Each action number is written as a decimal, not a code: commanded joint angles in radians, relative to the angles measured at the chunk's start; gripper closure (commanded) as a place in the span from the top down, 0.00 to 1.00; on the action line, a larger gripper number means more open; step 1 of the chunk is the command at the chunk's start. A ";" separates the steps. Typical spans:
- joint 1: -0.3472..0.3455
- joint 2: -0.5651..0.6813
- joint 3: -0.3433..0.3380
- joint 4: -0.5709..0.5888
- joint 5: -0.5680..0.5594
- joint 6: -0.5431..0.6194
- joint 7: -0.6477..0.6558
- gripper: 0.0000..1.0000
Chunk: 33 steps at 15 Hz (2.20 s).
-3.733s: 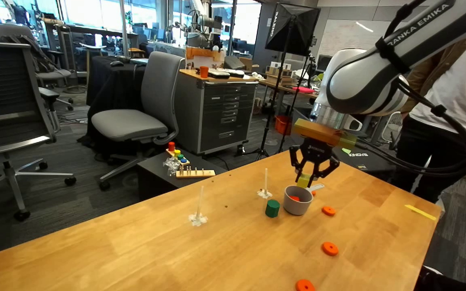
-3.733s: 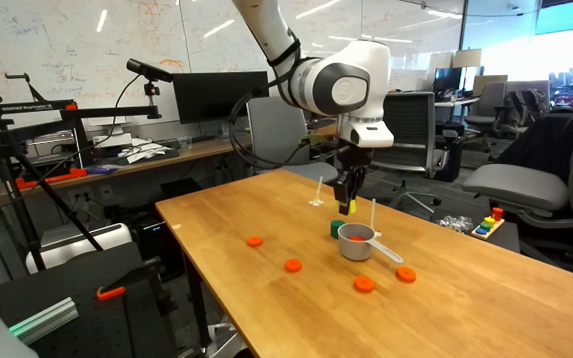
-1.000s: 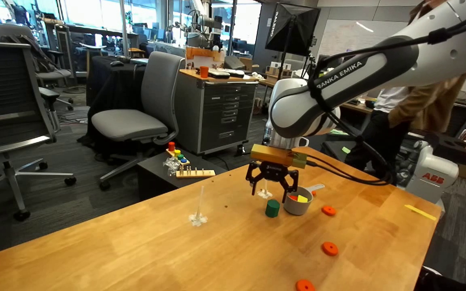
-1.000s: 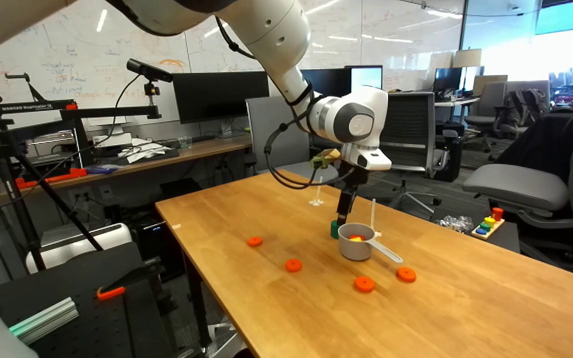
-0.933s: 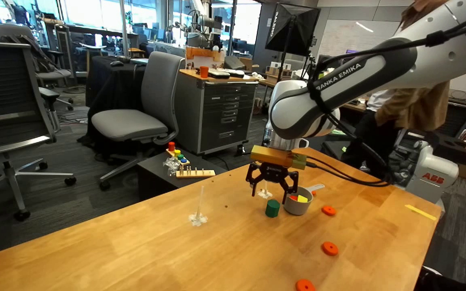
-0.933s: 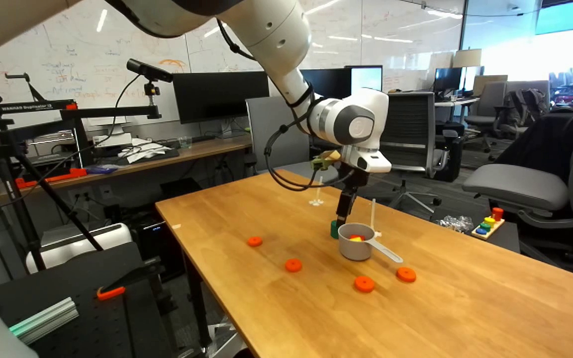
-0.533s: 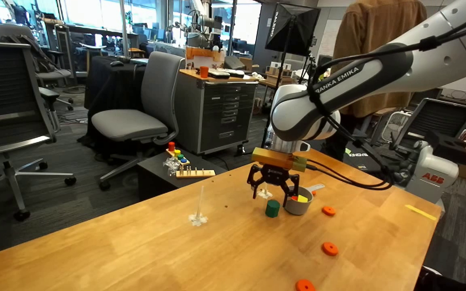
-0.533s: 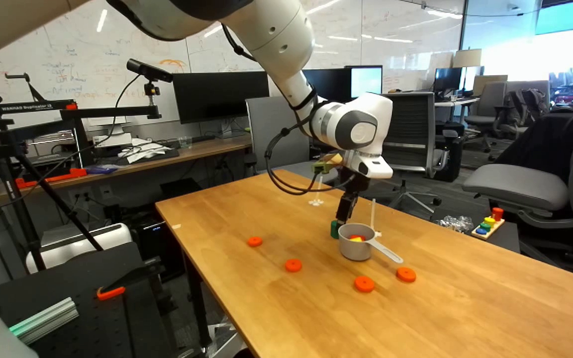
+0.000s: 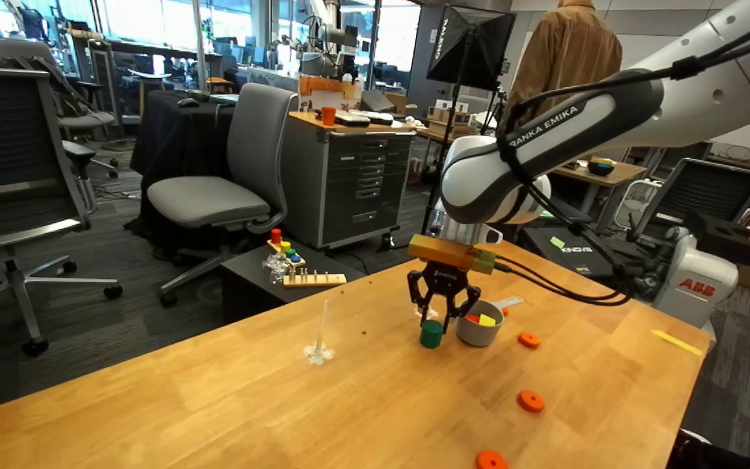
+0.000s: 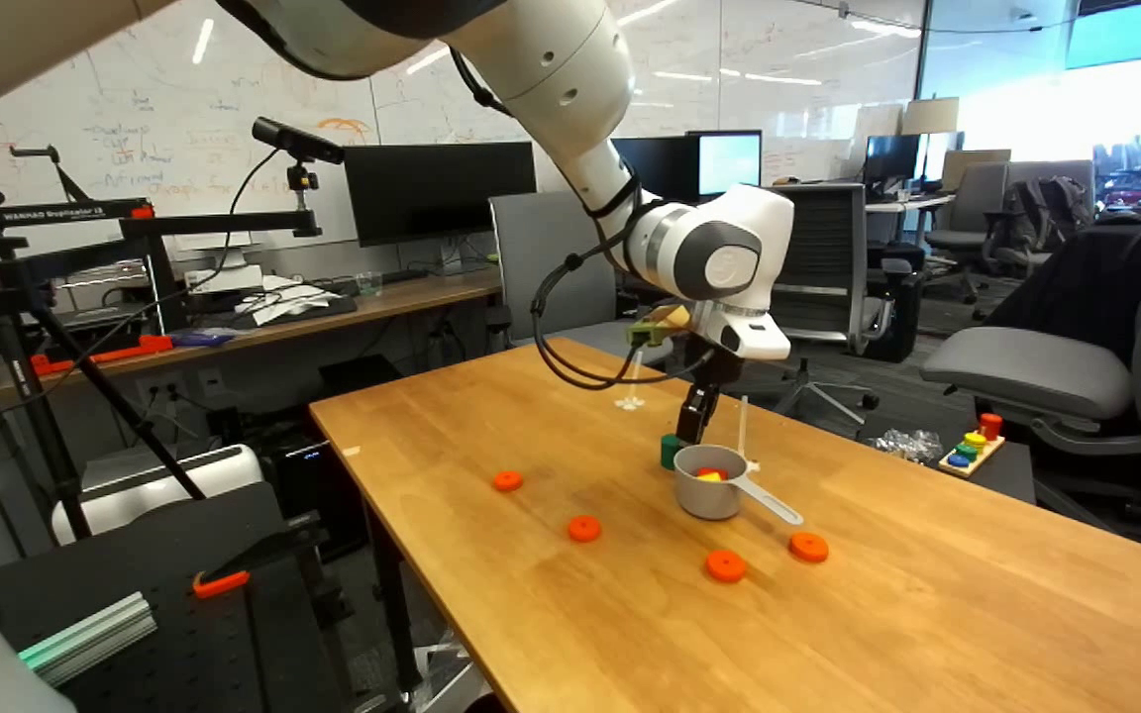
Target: Put the orange, yellow and green blocks in the gray pot one at a time
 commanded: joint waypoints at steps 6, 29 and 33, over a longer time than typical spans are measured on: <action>-0.029 -0.010 0.026 -0.003 0.044 -0.006 -0.018 0.32; -0.007 0.013 0.054 0.042 0.034 -0.031 -0.075 1.00; -0.002 0.007 0.047 0.030 0.031 -0.023 -0.080 0.65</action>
